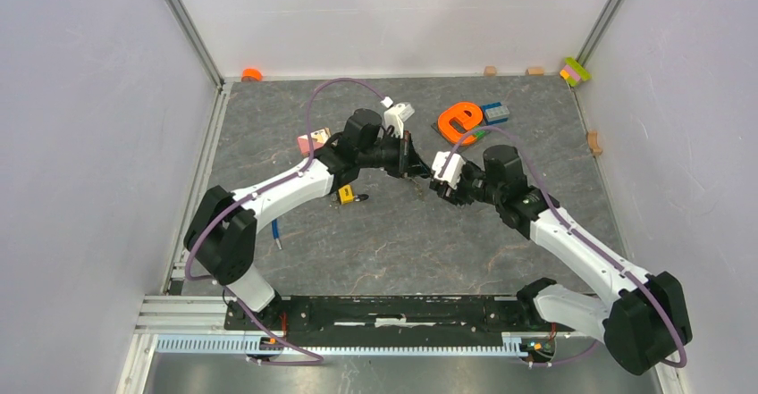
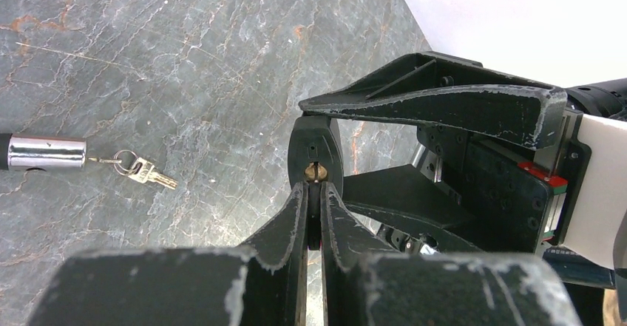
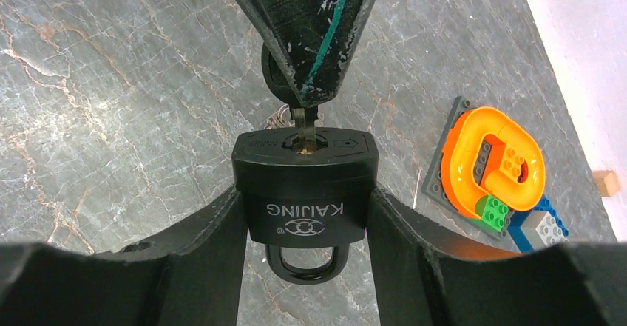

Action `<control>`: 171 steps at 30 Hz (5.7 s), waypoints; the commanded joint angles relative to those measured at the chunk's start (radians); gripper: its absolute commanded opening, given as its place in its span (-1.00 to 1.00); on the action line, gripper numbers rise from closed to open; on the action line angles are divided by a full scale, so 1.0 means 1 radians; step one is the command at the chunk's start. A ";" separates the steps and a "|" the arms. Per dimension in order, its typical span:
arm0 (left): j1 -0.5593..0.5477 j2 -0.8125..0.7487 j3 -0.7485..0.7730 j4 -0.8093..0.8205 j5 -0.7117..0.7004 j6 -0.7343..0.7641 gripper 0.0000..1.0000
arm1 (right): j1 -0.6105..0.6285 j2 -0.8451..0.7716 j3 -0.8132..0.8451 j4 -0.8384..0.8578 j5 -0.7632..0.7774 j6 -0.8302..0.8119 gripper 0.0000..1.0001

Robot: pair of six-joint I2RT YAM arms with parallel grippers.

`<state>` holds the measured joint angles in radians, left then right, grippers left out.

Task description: Unlock with the key

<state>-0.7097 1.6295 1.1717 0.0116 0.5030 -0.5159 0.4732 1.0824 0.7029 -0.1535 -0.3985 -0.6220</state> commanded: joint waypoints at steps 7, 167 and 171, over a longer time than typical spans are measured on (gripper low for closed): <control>-0.028 0.037 0.031 -0.129 -0.038 -0.043 -0.95 | 0.056 -0.006 0.047 0.283 0.118 0.029 -1.00; -0.028 -0.126 -0.195 -0.101 0.546 0.799 -0.96 | -0.080 0.154 0.172 0.242 -0.595 0.273 -1.00; -0.028 -0.129 -0.167 -0.251 0.546 1.018 -0.89 | -0.081 0.167 0.163 0.244 -0.613 0.274 -1.00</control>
<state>-0.6910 1.5055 1.0096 0.0288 0.8410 0.1799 0.4046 1.2591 0.7918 -0.2260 -0.9268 -0.3954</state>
